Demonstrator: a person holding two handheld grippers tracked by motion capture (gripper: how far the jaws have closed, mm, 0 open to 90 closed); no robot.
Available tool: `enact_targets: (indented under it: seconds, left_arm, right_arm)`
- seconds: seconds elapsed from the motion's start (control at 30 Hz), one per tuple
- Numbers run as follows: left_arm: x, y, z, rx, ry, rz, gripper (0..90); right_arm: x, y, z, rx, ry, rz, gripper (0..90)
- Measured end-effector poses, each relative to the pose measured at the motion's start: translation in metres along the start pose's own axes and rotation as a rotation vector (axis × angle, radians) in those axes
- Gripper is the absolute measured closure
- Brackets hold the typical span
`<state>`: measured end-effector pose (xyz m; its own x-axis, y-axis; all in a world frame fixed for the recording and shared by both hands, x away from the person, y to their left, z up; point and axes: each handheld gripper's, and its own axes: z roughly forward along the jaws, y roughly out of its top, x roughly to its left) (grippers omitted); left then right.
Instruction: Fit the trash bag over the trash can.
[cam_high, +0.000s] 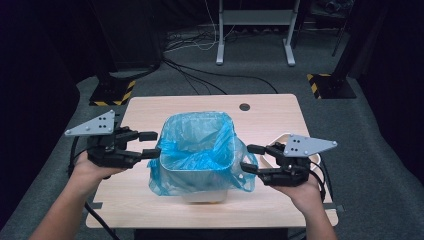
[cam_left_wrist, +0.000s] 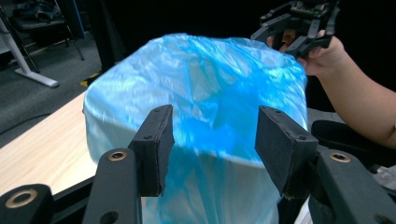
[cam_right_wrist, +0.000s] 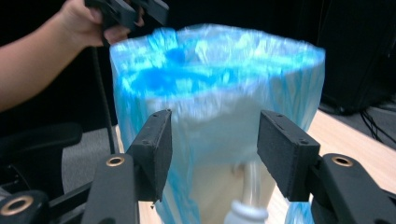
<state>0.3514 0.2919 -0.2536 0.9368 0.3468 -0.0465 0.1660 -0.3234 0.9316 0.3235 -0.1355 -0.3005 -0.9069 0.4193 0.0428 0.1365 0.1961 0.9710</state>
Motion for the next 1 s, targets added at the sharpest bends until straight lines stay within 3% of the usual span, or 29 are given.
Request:
enact_targets:
  seconds: [0.1,0.27,0.4,0.57,0.73,0.83,1.0]
  left_arm:
    - [0.001,0.007,0.008,0.009,-0.008,0.001,45.8]
    - [-0.001,0.017,0.021,0.032,-0.028,0.022,45.1]
    - [-0.001,0.025,0.028,0.048,-0.038,0.034,44.9]
    - [-0.003,0.034,0.035,0.054,-0.037,0.040,44.8]
    - [-0.006,0.043,0.042,0.070,-0.038,0.053,44.8]
    - [-0.008,0.052,0.047,0.079,-0.045,0.076,44.8]
    - [-0.013,0.069,0.064,0.113,-0.074,0.115,44.4]
  right_arm:
    - [-0.003,0.006,0.001,-0.010,0.012,0.006,42.5]
    - [-0.009,0.009,0.008,-0.007,0.072,0.026,45.4]
    - [-0.009,0.009,0.012,0.009,0.118,0.023,56.0]
    - [-0.006,0.009,0.013,0.019,0.125,0.002,71.3]
    - [-0.004,0.009,0.013,0.036,0.116,-0.016,88.6]
    - [-0.004,0.009,0.013,0.042,0.099,-0.019,90.0]
    - [-0.006,0.008,0.010,0.050,0.022,-0.016,90.0]
